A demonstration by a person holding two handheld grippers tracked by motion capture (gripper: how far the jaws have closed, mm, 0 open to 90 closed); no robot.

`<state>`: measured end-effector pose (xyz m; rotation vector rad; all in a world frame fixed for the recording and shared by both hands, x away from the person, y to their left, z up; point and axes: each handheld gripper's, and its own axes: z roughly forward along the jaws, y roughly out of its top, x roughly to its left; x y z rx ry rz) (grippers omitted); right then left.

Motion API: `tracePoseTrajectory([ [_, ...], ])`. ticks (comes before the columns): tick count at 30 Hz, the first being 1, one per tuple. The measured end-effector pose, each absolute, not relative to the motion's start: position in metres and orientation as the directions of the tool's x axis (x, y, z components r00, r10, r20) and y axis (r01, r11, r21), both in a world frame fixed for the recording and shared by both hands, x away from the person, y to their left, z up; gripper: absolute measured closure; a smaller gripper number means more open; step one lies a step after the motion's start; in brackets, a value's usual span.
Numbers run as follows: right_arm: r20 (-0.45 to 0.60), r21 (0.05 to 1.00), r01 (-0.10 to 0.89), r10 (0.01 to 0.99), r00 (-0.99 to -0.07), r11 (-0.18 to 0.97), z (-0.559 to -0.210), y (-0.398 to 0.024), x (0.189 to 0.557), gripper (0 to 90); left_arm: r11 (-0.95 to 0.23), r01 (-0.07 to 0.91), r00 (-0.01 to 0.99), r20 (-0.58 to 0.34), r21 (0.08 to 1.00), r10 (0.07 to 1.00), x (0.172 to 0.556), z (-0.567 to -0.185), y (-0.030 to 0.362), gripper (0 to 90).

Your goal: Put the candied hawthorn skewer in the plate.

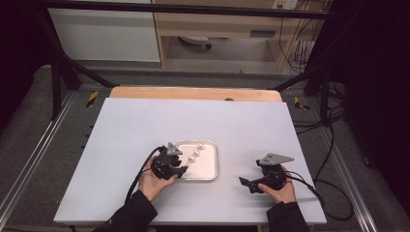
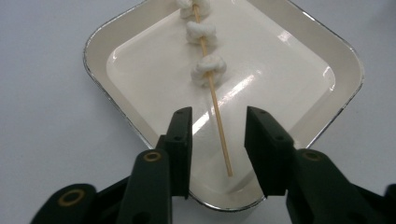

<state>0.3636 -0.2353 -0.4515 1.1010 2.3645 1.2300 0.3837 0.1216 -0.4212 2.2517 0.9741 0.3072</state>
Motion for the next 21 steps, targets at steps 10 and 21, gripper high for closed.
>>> tracePoseTrajectory([
  [10, 0.113, 0.787, 0.506, 0.723, -0.681, 0.353, -0.451, -0.236, 0.364, 0.6, -0.546, 0.508, 0.747, -0.025, 0.666, 0.664, 0.38, -0.41, 0.137, 31.4],
  [21, 0.12, 0.788, 0.509, 0.724, -0.68, 0.347, -0.45, -0.236, 0.362, 0.6, -0.519, 0.495, 0.739, -0.024, 0.697, 0.674, 0.372, -0.408, 0.178, 14.4],
])
